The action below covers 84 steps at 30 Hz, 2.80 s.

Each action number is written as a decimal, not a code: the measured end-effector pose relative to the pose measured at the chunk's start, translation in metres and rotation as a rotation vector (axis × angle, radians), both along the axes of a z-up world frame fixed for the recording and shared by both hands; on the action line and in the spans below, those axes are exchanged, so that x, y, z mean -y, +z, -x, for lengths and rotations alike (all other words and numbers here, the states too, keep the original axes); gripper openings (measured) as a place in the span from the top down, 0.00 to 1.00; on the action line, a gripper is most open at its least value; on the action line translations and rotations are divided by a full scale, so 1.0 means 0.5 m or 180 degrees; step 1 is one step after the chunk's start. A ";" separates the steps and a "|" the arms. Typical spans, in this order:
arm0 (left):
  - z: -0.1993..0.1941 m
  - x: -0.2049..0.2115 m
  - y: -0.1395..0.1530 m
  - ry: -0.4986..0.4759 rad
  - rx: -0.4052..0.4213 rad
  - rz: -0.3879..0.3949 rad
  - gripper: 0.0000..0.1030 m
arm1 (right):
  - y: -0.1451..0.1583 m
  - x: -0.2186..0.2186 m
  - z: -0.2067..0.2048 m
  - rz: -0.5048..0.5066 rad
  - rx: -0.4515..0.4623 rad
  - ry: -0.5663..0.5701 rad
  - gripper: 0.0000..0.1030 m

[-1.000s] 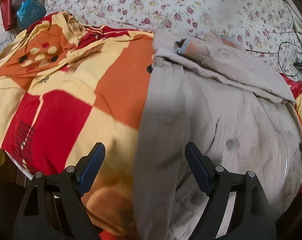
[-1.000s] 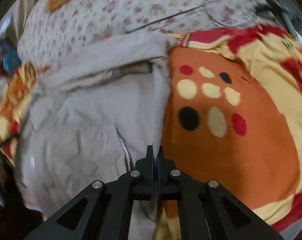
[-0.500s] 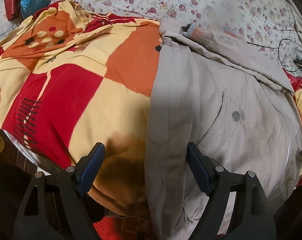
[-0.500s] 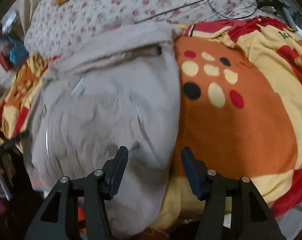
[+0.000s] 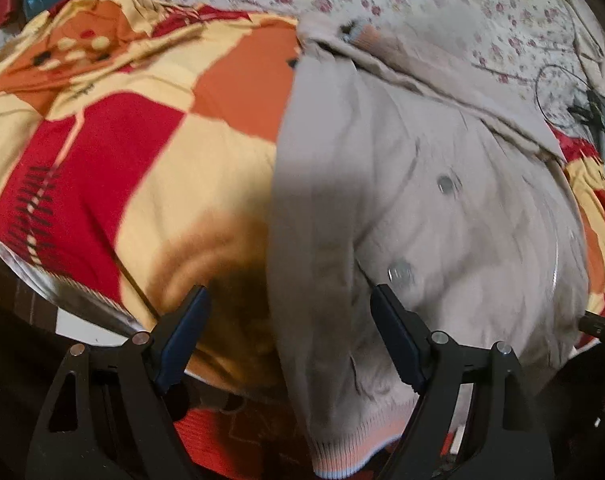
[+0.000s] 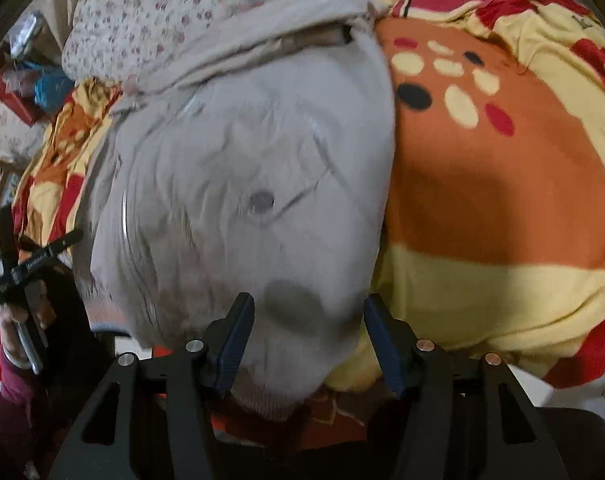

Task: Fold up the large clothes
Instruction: 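Grasp the jacket hem with both grippers and lift it toward the collar, then carry the held ribbed hem with both grippers over onto the collar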

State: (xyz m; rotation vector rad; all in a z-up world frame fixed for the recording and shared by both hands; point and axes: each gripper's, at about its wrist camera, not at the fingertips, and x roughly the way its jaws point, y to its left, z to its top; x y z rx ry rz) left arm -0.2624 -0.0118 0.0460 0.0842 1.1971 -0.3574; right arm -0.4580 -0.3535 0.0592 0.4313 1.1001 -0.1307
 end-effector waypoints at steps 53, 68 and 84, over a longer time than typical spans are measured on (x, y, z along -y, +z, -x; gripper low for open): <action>0.054 -0.022 0.068 -0.0561 -0.0262 0.0511 0.91 | 0.024 -0.072 0.029 -0.1008 0.0479 0.0401 0.87; -0.099 0.030 0.220 -0.0241 0.0743 0.0503 0.94 | 0.221 0.022 -0.046 -0.1150 0.1692 0.0217 0.89; -0.121 0.021 0.125 -0.0135 0.0028 0.0789 0.27 | 0.199 0.063 -0.146 -0.1020 0.1608 0.0114 0.89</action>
